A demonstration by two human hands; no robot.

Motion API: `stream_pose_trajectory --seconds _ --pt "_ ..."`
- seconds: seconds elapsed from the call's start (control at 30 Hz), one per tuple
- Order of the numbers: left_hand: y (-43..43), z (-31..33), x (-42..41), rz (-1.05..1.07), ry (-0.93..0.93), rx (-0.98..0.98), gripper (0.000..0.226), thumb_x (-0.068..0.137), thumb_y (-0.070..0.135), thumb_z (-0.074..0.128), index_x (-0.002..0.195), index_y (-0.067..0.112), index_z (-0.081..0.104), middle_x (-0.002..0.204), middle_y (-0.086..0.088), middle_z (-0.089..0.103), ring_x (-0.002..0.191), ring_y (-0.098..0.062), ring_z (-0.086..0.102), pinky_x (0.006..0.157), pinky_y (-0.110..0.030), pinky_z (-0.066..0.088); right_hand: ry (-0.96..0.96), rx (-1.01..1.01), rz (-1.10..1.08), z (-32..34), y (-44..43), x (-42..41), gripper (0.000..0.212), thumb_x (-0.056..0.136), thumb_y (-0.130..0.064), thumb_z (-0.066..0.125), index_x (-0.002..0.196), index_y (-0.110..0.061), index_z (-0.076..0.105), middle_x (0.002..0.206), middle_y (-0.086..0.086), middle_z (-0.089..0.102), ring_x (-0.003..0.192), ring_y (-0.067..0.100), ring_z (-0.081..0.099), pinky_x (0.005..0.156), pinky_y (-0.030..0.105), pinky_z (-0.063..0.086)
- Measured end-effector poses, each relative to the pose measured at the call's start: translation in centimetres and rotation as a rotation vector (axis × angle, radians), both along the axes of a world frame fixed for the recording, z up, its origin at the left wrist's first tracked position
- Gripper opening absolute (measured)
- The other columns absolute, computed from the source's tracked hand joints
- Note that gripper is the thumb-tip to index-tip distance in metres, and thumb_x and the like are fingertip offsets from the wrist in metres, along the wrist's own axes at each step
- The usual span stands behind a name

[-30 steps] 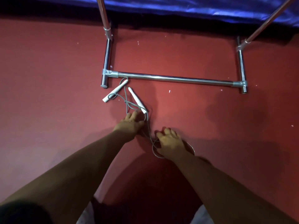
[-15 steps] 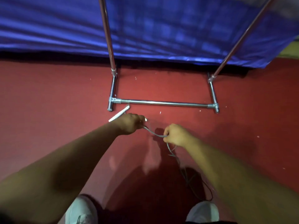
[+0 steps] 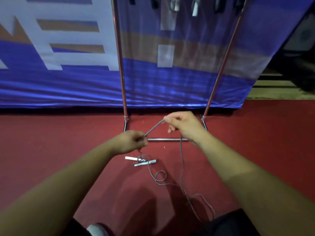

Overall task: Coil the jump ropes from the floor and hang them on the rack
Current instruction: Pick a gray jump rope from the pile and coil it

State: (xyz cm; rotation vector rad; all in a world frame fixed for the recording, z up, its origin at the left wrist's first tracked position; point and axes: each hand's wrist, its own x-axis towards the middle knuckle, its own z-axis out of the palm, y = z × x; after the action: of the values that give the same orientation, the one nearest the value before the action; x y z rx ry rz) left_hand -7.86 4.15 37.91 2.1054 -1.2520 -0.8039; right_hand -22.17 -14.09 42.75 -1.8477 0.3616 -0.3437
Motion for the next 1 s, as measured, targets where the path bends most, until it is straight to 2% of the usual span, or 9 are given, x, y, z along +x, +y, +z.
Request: stream_pose_trajectory --seconds 0.13,0.33,0.43,0.5,0.57,0.67,0.77,0.9,1.0 --pt "3.4 -2.3 0.0 0.039 -0.054 0.112 0.021 0.098 0.018 0.057 0.078 0.022 0.057 0.086 -0.002 0.067 0.073 -0.003 0.053 0.082 -0.031 0.046 -0.175 0.068 -0.232 1.7 -1.5 -1.7 0.027 0.097 -0.009 0.058 0.078 0.008 0.067 0.047 -0.005 0.055 0.051 0.006 0.058 0.064 0.018 0.046" --pt "2.8 1.2 -0.5 0.269 0.068 -0.287 0.010 0.100 0.013 0.057 0.096 0.011 0.048 0.072 -0.006 0.073 0.068 -0.027 0.061 0.069 -0.054 0.054 0.254 -0.181 -0.201 -1.5 -2.1 -4.1 0.010 0.083 -0.014 0.076 0.092 -0.008 0.075 0.078 0.003 0.071 0.067 0.000 0.058 0.068 0.021 0.045" --pt "2.6 3.3 -1.5 0.153 0.090 -0.330 0.009 0.099 0.015 0.058 0.092 0.016 0.053 0.069 -0.006 0.071 0.064 -0.027 0.057 0.059 -0.047 0.046 0.281 -0.274 -0.131 -1.3 -1.2 -3.8 0.081 0.072 -0.019 0.086 0.143 -0.018 0.048 0.125 -0.007 0.052 0.114 0.007 0.052 0.101 0.027 0.044" --pt "2.4 4.1 -2.2 0.066 0.099 -0.304 0.013 0.098 0.018 0.060 0.086 0.023 0.060 0.068 -0.005 0.070 0.063 -0.022 0.058 0.060 -0.036 0.042 0.177 -0.259 0.006 -0.5 0.6 -3.4 0.085 0.073 -0.022 0.086 0.147 -0.025 0.042 0.137 -0.012 0.048 0.125 0.002 0.047 0.108 0.025 0.039" --pt "2.1 4.4 -2.6 0.054 0.127 -0.330 0.017 0.098 0.014 0.060 0.084 0.022 0.063 0.064 -0.003 0.067 0.060 -0.014 0.059 0.060 -0.032 0.043 0.142 -0.243 0.119 -0.8 2.2 -2.9 0.058 0.079 -0.024 0.082 0.133 -0.021 0.059 0.126 -0.007 0.063 0.113 0.001 0.057 0.103 0.024 0.045" --pt "1.5 4.6 -2.4 0.067 0.174 -0.388 0.012 0.091 0.036 0.065 0.086 0.025 0.066 0.067 -0.002 0.066 0.062 -0.023 0.058 0.059 -0.053 0.048 0.086 -0.244 0.150 -1.2 3.5 -2.4 0.009 0.089 -0.019 0.072 0.095 -0.011 0.071 0.077 0.001 0.068 0.072 0.010 0.059 0.072 0.032 0.049" --pt "1.0 3.9 -2.0 0.109 0.217 -0.396 0.017 0.088 0.042 0.070 0.083 0.026 0.067 0.067 0.004 0.063 0.065 -0.018 0.053 0.062 -0.043 0.045 -0.020 -0.081 0.147 0.2 3.1 -2.1 0.012 0.095 -0.009 0.061 0.086 -0.006 0.068 0.058 0.005 0.060 0.059 0.017 0.060 0.065 0.030 0.048" --pt "0.5 -1.2 -1.3 -0.005 0.125 0.004 0.019 0.093 0.022 0.069 0.074 0.022 0.065 0.069 0.011 0.065 0.067 -0.003 0.058 0.077 -0.031 0.051 -0.296 0.261 -0.082 2.8 1.5 -1.8 0.018 0.097 -0.004 0.055 0.084 -0.005 0.068 0.054 0.005 0.053 0.051 0.019 0.056 0.061 0.024 0.049" --pt "0.5 -2.6 -0.5 0.128 0.196 0.047 0.025 0.097 0.002 0.057 0.074 0.010 0.062 0.068 0.004 0.071 0.073 -0.009 0.068 0.078 -0.030 0.052 -0.214 0.130 -0.301 2.3 -0.4 -2.1 0.022 0.096 -0.008 0.056 0.079 -0.010 0.070 0.052 0.002 0.056 0.049 0.015 0.058 0.059 0.024 0.050"
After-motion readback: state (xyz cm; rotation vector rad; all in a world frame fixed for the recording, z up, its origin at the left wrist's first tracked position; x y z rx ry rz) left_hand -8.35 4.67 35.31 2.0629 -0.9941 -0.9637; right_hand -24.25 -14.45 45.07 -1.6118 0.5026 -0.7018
